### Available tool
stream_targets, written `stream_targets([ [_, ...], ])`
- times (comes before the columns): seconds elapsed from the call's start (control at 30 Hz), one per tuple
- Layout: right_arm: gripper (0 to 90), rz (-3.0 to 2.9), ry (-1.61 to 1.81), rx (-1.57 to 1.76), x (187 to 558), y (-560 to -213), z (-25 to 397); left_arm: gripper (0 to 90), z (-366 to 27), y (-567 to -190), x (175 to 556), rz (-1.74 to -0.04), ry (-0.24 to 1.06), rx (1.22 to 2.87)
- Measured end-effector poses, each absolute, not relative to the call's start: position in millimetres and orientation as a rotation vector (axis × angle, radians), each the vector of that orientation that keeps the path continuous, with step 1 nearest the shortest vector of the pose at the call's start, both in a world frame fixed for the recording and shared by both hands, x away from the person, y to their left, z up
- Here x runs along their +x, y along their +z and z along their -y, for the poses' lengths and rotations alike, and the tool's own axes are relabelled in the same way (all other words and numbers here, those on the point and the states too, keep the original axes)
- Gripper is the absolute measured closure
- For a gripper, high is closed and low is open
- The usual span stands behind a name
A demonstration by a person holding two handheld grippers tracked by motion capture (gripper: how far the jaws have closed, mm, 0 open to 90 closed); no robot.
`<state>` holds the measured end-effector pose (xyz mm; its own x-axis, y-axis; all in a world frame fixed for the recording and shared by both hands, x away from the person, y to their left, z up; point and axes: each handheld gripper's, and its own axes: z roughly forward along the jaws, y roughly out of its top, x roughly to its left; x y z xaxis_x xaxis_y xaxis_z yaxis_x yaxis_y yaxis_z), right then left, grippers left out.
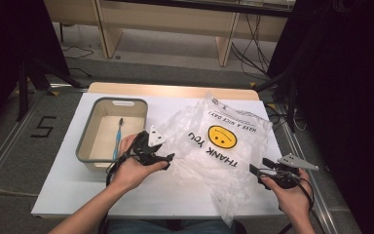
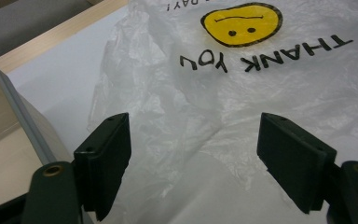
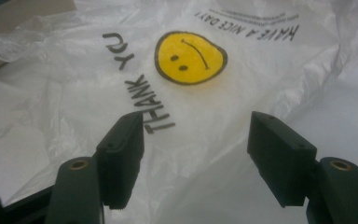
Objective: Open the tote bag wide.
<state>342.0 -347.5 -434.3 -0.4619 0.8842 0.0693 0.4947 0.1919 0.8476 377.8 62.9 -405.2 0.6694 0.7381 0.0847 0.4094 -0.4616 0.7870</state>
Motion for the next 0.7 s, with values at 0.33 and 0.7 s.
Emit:
stream_targets([
  [0.33, 38.5, -2.08, 1.228, 1.231, 346, -434, 336, 26.6, -73, -424, 359, -0.832, 0.46, 2.127],
  [0.7, 40.5, -2.134, 1.235, 1.146, 352, -433, 315, 27.3, -74, -435, 348, -0.774, 0.468, 2.14],
])
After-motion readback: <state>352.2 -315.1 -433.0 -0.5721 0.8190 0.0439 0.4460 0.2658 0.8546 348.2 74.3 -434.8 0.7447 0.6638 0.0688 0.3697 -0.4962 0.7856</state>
